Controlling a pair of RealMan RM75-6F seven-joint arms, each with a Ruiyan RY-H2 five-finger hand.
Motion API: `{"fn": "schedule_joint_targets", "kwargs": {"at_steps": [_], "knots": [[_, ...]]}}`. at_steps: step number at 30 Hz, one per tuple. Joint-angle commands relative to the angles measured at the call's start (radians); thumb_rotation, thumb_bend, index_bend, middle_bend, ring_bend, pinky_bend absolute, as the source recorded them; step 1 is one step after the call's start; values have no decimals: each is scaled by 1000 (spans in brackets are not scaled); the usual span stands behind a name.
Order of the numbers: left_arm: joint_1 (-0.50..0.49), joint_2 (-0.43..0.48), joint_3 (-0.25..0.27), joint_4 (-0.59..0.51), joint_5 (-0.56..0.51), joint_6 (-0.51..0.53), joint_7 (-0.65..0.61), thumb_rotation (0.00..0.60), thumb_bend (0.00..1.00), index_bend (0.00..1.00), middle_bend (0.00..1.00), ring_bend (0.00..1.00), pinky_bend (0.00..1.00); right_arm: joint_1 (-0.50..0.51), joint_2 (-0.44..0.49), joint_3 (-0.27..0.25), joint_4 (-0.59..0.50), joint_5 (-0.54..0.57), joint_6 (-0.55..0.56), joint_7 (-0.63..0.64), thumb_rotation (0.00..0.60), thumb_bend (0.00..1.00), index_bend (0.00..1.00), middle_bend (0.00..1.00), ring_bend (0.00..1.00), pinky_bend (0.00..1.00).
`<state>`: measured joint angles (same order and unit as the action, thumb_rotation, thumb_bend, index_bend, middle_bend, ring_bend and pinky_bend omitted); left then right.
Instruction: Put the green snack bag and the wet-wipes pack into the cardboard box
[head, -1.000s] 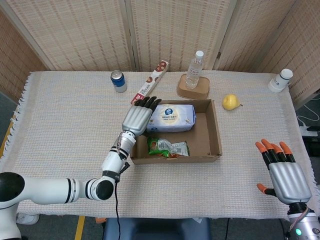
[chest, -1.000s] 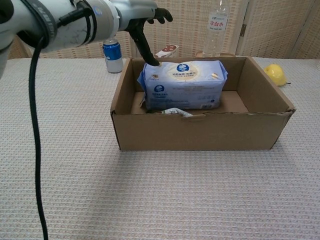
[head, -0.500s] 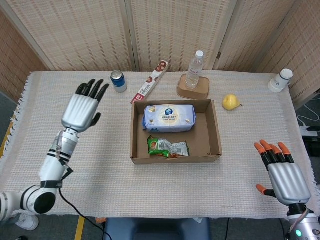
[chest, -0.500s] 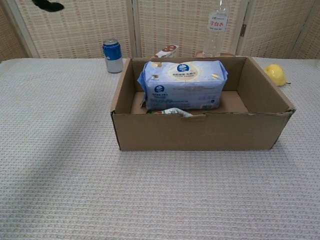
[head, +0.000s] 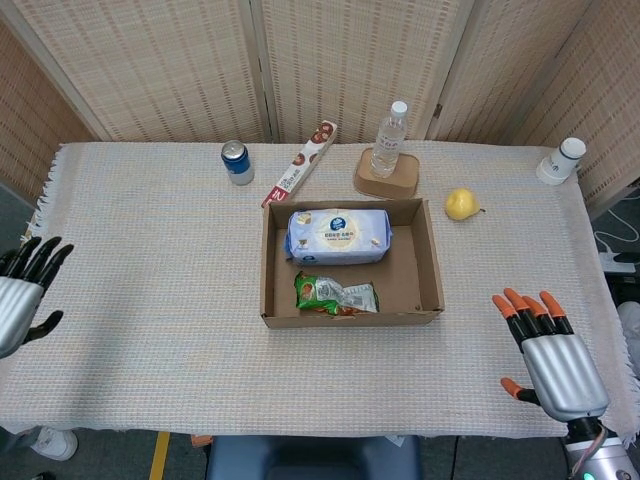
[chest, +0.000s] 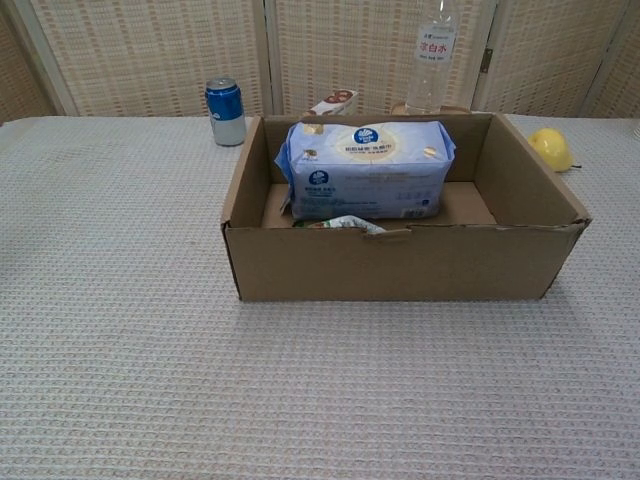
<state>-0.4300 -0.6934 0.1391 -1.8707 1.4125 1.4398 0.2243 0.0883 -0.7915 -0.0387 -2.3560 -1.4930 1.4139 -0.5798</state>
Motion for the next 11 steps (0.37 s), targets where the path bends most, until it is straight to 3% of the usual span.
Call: {"fn": "schedule_joint_targets", "kwargs": {"at_steps": [1, 6, 11], "knots": [[106, 10, 53, 76, 86, 87, -69, 600, 248, 15, 41, 0, 188, 1, -5, 1, 0, 3, -4, -7, 600, 16, 76, 33, 0, 0], [171, -39, 23, 113, 96, 153, -74, 600, 247, 0, 35, 0, 190, 4, -15, 7, 0, 12, -8, -20, 600, 16, 76, 33, 0, 0], [187, -64, 7, 141, 107, 130, -72, 600, 247, 0, 34, 0, 190, 1, -18, 11, 0, 18, -1, -27, 600, 16, 76, 33, 0, 0]]}}
